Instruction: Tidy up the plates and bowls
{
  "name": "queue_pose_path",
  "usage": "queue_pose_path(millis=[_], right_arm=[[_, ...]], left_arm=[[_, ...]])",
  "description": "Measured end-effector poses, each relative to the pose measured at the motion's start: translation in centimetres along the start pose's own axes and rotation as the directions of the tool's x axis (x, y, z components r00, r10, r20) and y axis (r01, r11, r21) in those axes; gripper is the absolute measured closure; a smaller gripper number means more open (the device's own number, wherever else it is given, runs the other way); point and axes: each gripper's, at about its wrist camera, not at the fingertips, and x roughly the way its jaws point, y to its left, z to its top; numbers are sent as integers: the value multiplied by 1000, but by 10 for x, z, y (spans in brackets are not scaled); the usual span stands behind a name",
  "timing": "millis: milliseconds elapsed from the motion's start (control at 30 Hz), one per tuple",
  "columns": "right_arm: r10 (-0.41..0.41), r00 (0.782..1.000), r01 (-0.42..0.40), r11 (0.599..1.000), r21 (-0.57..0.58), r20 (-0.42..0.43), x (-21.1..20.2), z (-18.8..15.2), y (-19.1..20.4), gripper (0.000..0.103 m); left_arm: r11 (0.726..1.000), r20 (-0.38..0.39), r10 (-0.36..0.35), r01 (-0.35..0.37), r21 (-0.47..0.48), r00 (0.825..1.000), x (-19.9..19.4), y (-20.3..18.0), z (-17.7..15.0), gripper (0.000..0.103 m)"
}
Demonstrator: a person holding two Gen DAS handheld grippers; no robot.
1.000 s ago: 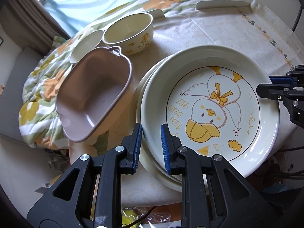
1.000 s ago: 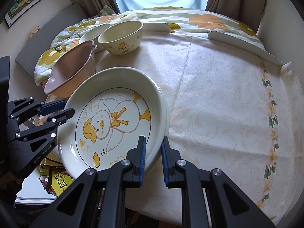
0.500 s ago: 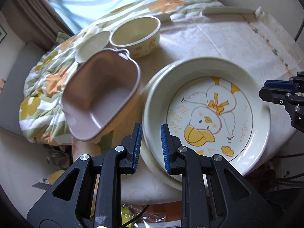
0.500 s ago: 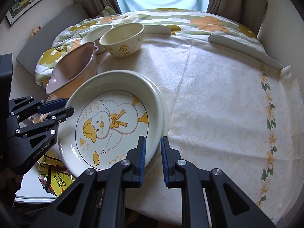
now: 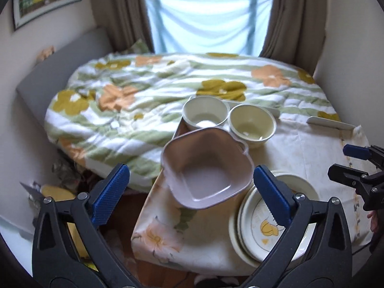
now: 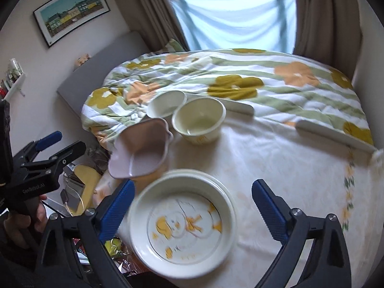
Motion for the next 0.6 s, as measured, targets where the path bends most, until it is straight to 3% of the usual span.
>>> queue_pose_path(millis=[167, 333, 433, 500, 600], right_arm=[[-9, 1000, 8, 998, -57, -13, 29, 25, 22, 6], [52, 990, -54, 998, -17, -132, 88, 41, 30, 6], [48, 983, -53, 998, -24, -178, 119, 41, 34, 7], [60, 975, -65, 998, -19, -213, 139, 41, 37, 20], [78, 961, -77, 997, 12, -264, 164, 39, 35, 37]], left_arm=[[988, -90, -62, 48, -149, 994, 35, 37, -1, 0], [965, -175, -130, 84, -250, 976, 80, 58, -10, 0], [953, -219, -163, 96, -287, 962, 105, 64, -17, 1], [947, -252, -189, 108, -304, 949, 123, 66, -23, 5], [945, -288, -210, 119, -303, 934, 143, 63, -29, 18]])
